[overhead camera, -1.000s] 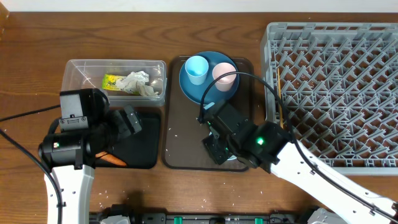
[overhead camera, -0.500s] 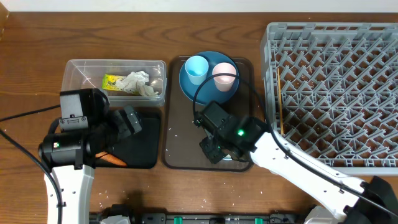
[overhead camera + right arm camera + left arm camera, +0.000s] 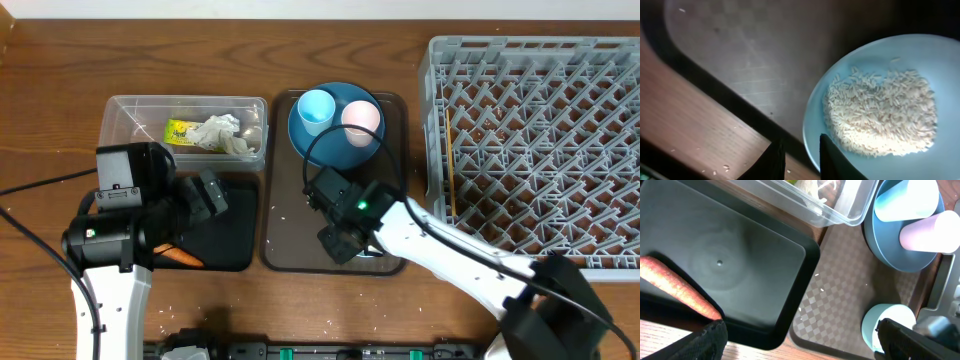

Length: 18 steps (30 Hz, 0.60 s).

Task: Sort waste into correct bins and load items into the dishwasher rack
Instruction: 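Close the right gripper on the bowl rim and lift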

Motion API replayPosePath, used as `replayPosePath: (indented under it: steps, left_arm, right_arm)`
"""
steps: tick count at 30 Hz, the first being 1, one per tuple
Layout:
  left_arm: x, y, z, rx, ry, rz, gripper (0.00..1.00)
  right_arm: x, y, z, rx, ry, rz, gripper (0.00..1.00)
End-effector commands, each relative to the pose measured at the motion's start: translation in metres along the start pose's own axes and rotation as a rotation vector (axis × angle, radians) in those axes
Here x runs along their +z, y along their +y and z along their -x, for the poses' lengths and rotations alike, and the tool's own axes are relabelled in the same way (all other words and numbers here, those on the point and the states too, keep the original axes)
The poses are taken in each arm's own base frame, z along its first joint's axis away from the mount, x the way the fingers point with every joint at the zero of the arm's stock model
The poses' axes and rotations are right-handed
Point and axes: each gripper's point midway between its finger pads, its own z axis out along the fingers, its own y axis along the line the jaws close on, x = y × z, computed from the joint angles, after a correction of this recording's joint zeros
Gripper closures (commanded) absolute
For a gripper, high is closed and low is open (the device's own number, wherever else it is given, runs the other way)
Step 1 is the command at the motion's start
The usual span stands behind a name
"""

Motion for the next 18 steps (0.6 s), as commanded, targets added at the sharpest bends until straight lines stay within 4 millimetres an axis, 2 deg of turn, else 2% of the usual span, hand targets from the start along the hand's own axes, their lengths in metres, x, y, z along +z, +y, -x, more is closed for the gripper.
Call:
replayPosePath:
  steps: [1,7,8,11,18]
  left_arm:
    - [-0.006,-0.001,0.006,0.008,-0.026,-0.001,0.02]
    - [-0.006,-0.001,0.006,0.008,-0.026,-0.001,0.02]
    - [-0.006,-0.001,0.006,0.008,-0.026,-0.001,0.02]
    - [-0.006,-0.001,0.006,0.008,-0.026,-0.001,0.02]
    - [-0.006,-0.001,0.006,0.008,-0.026,-0.001,0.02]
  right_arm:
    - [0.015,-0.001,-0.008,-0.009,0.048,-0.023,0.78]
    - [0.035,-0.005,-0.016,-0.005,0.114,-0.041,0.78]
    - [0.037,-0.005,-0.017,-0.005,0.122,-0.044,0.82]
    - [0.039,-0.006,-0.019,-0.005,0.130,-0.047,0.87]
    - [0.039,-0.007,-0.019,-0.004,0.133,-0.048,0.89]
